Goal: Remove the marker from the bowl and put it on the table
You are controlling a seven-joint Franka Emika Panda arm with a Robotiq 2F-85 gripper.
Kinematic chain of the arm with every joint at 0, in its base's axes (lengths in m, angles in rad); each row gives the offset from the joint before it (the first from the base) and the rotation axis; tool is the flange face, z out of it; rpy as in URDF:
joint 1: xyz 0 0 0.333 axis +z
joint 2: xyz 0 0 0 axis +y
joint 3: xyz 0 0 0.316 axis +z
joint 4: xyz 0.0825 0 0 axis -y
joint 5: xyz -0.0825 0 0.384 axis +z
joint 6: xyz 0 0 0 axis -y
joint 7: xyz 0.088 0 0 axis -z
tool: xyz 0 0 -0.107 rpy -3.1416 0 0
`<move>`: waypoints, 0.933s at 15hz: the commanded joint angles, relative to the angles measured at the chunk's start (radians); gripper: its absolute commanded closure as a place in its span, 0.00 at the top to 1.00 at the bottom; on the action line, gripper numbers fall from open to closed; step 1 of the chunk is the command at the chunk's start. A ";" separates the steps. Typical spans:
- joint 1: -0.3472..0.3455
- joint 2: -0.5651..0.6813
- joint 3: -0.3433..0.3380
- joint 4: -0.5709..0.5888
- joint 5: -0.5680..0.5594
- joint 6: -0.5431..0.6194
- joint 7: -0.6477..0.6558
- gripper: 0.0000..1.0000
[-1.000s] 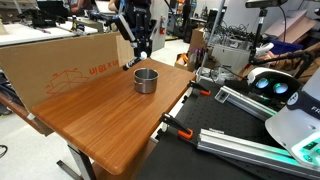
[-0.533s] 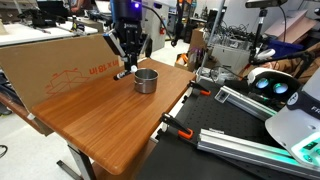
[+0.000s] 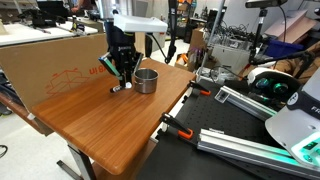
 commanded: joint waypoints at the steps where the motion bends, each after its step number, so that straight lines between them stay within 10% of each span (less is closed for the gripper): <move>1: 0.031 0.068 -0.024 0.048 -0.055 0.019 0.051 0.05; 13: 0.051 0.218 -0.069 0.187 -0.071 -0.029 0.109 0.05; 14: 0.057 0.227 -0.077 0.196 -0.078 -0.044 0.119 0.46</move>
